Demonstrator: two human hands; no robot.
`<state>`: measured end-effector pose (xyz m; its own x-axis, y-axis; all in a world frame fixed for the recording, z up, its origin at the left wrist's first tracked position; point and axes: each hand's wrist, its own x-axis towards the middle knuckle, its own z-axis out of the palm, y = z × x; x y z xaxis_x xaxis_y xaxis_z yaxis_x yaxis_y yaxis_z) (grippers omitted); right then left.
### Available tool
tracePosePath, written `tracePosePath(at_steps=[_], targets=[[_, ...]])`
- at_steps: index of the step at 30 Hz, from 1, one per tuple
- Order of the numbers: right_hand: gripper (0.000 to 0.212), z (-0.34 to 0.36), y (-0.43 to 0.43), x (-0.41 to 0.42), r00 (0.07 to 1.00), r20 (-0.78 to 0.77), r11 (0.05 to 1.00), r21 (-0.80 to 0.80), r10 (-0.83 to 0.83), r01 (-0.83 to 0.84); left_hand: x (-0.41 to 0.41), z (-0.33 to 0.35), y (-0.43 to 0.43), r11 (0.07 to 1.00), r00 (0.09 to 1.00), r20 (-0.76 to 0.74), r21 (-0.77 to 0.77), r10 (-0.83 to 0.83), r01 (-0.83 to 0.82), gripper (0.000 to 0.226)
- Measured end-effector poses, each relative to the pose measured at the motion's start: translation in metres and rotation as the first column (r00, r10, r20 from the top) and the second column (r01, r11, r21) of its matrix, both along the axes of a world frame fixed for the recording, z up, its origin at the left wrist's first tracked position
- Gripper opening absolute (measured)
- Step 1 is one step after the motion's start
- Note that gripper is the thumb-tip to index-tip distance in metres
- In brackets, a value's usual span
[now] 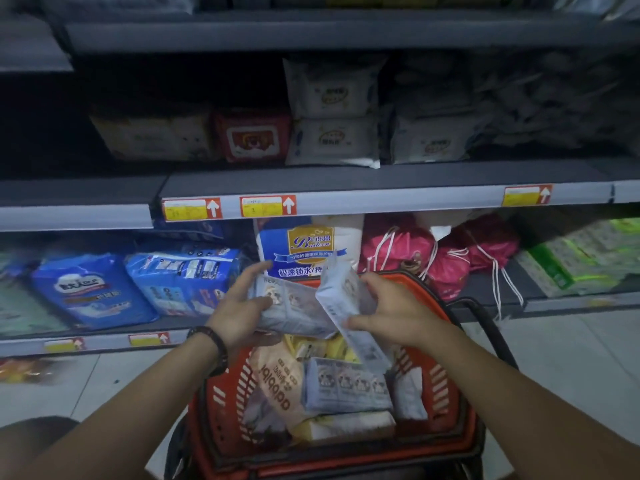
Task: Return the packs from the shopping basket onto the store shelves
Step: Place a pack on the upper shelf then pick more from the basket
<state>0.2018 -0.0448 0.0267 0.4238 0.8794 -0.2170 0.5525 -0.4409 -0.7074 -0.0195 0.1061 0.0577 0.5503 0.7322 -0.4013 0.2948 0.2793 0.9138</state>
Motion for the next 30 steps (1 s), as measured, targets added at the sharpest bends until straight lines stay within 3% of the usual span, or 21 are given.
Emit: tracePosePath(at_steps=[5, 9, 13, 17, 20, 25, 28, 30], targets=[[0.075, 0.041, 0.011, -0.017, 0.998, 0.055, 0.98, 0.198, -0.035, 0.023, 0.013, 0.018, -0.032, 0.984, 0.992, 0.124, -0.177, 0.001, 0.021, 0.015], [0.086, 0.06, 0.014, -0.028, 0.989, 0.136, 0.955, 0.297, -0.051, 0.008, 0.023, 0.028, -0.043, 0.992, 0.985, 0.172, -0.129, 0.03, -0.007, 0.042], [0.097, 0.067, 0.015, -0.041, 0.969, 0.245, 0.957, 0.272, 0.028, -0.097, 0.033, 0.028, -0.046, 0.978, 0.958, 0.209, -0.105, 0.196, -0.178, 0.032], [0.126, 0.073, 0.008, -0.027, 0.968, 0.246, 0.983, 0.152, 0.059, -0.099, 0.036, 0.031, -0.035, 0.958, 0.931, 0.234, -0.129, 0.282, -0.258, 0.033], [0.116, 0.07, -0.009, -0.01, 0.999, -0.042, 0.987, 0.161, -0.023, 0.03, 0.032, 0.042, -0.024, 0.95, 0.921, 0.255, -0.184, 0.295, -0.254, 0.035], [0.078, 0.055, -0.009, -0.012, 0.918, -0.387, 0.92, 0.327, -0.08, 0.218, 0.028, 0.055, -0.019, 0.97, 0.941, 0.263, -0.172, 0.212, -0.171, 0.056], [0.081, 0.052, 0.001, -0.023, 0.881, -0.464, 0.844, 0.434, -0.09, 0.315, 0.025, 0.061, -0.022, 0.974, 0.933, 0.304, -0.17, 0.194, -0.148, 0.068], [0.077, 0.055, 0.006, -0.028, 0.878, -0.465, 0.804, 0.477, -0.111, 0.355, 0.022, 0.066, -0.025, 0.985, 0.925, 0.344, -0.103, 0.163, -0.135, 0.058]])
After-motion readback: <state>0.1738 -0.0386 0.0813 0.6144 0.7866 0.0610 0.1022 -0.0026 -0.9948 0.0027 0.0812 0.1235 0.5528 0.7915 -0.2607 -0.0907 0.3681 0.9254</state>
